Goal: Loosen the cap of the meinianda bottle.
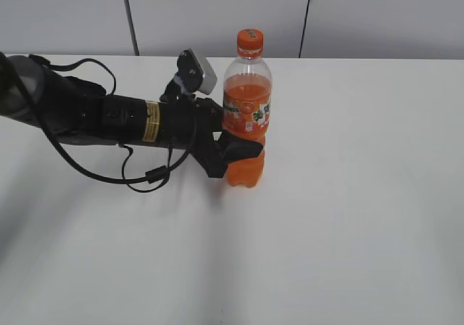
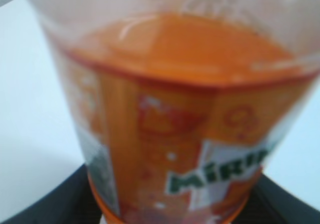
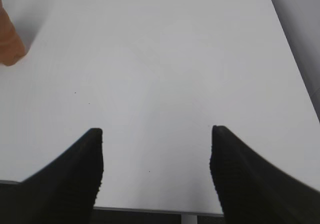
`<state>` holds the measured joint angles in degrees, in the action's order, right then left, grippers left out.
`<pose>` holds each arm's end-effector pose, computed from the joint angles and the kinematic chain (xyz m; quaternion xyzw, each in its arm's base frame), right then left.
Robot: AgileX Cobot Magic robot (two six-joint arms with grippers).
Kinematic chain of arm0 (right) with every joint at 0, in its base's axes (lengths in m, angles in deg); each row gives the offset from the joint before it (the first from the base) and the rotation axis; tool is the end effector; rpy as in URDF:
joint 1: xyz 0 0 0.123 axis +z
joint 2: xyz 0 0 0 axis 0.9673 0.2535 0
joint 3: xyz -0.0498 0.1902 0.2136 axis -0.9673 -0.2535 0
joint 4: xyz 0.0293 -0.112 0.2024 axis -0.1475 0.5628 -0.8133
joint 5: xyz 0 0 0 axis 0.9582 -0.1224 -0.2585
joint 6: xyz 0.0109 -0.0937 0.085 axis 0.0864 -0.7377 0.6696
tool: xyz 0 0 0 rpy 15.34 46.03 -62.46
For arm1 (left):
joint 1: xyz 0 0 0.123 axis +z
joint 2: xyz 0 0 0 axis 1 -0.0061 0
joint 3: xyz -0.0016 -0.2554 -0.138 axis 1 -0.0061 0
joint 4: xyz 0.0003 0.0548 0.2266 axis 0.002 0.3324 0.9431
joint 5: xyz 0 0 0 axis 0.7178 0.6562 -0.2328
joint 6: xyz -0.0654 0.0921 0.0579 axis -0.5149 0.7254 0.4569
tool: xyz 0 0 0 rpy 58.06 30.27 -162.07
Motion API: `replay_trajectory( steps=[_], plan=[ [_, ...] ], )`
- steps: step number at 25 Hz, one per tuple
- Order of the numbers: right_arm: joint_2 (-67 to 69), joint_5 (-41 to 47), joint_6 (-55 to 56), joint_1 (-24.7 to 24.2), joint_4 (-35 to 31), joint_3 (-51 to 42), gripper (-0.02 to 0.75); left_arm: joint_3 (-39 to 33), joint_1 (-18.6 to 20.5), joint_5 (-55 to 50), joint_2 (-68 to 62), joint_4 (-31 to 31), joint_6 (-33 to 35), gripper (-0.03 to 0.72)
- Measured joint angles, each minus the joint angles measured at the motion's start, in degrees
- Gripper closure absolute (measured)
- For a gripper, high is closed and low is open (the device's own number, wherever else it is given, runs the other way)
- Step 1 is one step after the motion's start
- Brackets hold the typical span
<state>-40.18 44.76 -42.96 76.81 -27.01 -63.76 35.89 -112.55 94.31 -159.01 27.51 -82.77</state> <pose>0.0117 0.0014 0.2401 -0.0727 0.8513 -0.0253 0.5190 0.3572 -0.2457 0.1214 0.4750 0.6925 -0.3308 0.4305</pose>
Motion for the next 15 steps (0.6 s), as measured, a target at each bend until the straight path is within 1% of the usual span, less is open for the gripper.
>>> replay_trajectory(
  steps=[12,15],
  plan=[
    [0.00,0.00,0.05,0.00,-0.02,0.06,0.234,0.00,0.00,-0.08,-0.04,-0.28,0.00,0.279],
    [0.00,0.05,0.05,0.00,-0.02,1.26,0.234,0.00,0.00,-0.08,-0.04,-0.28,0.00,0.279]
  ],
)
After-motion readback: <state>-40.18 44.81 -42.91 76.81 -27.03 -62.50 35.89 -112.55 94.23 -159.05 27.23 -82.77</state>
